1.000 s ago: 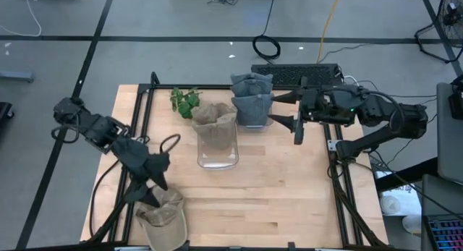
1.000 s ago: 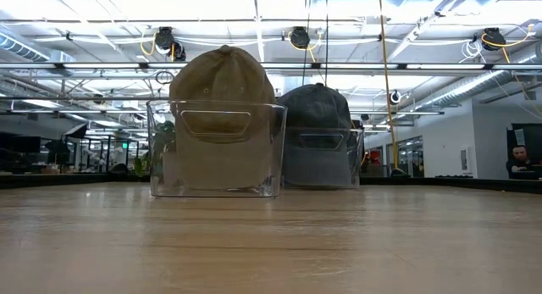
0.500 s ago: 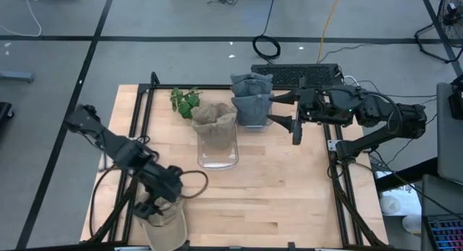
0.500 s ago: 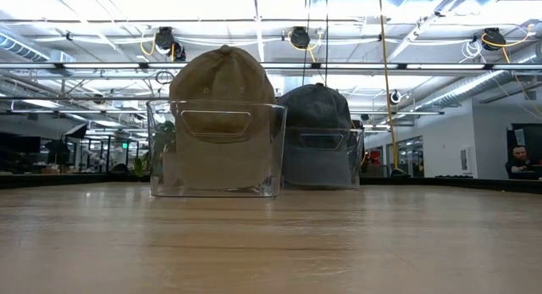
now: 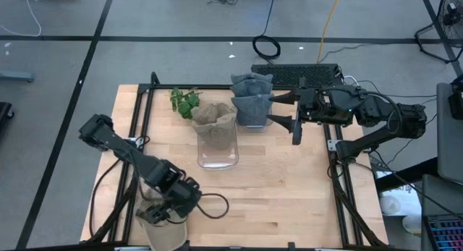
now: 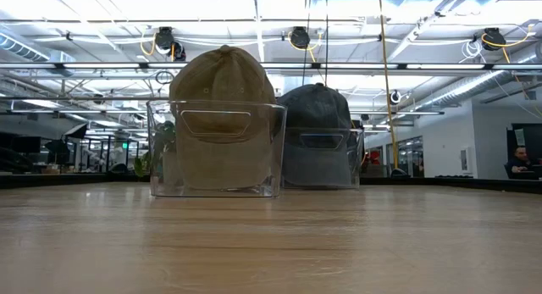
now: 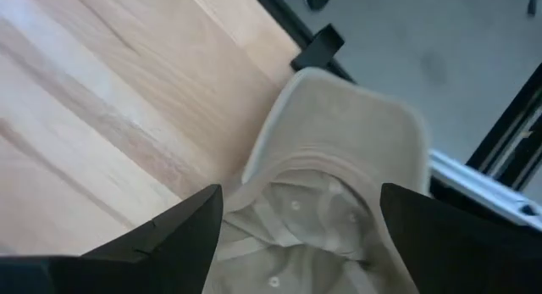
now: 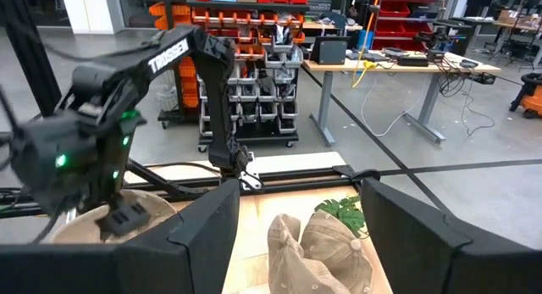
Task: Pick & Place hat
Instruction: Put the brown cap into the left transparent bin
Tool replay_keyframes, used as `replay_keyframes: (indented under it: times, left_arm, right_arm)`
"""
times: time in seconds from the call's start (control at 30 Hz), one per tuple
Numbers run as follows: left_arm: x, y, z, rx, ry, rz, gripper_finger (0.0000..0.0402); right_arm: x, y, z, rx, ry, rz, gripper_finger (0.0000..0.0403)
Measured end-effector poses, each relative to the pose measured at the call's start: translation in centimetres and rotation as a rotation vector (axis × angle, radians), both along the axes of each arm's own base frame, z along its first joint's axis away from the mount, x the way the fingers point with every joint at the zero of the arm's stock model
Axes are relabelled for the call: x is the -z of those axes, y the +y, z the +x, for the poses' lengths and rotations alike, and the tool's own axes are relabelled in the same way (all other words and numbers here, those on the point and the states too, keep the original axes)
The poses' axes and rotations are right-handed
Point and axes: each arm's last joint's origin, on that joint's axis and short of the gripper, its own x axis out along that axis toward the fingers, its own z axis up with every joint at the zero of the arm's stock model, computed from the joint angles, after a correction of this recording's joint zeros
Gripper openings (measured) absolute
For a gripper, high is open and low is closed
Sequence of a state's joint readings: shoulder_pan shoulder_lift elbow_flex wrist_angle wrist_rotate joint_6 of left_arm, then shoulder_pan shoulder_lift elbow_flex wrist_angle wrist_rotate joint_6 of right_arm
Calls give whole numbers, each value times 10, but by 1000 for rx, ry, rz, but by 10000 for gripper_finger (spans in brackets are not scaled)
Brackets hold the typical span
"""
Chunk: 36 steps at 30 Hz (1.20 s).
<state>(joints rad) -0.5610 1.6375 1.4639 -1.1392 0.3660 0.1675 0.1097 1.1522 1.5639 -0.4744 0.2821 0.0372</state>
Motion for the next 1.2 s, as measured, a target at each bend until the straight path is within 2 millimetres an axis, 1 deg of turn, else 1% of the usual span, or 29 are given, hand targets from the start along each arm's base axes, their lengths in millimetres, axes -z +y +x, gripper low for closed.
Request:
replay_keyframes:
  times: [0.17, 0.3, 0.4, 0.53, 0.63, 0.77, 0.97, 1.07, 1.2]
  left_arm:
    - [30, -9, 15, 74, 49, 50, 327]
    - [56, -17, 26, 127, 85, 79, 322]
    - [74, -22, 33, 155, 126, 62, 324]
    - [95, -30, 36, 173, 212, 29, 328]
    - [109, -37, 36, 216, 238, 37, 324]
    - [123, -45, 38, 261, 223, 26, 316]
    - [134, -50, 41, 263, 231, 13, 312]
    - [136, -51, 41, 267, 246, -6, 293]
    - [141, -53, 41, 276, 240, -19, 252]
  right_arm:
    - [0, 2, 0, -11, 0, 0, 238]
    - [0, 6, 0, -55, 5, -21, 238]
    - [0, 10, -1, -70, 5, -25, 238]
    - [0, 12, -1, -83, 5, -27, 238]
    - [0, 14, -1, -90, 5, -27, 238]
    - [0, 16, -2, -101, 5, -27, 238]
    - [0, 19, -2, -111, 5, -27, 238]
    - [0, 19, -2, -111, 5, -27, 238]
    - [0, 19, -2, -110, 6, -27, 238]
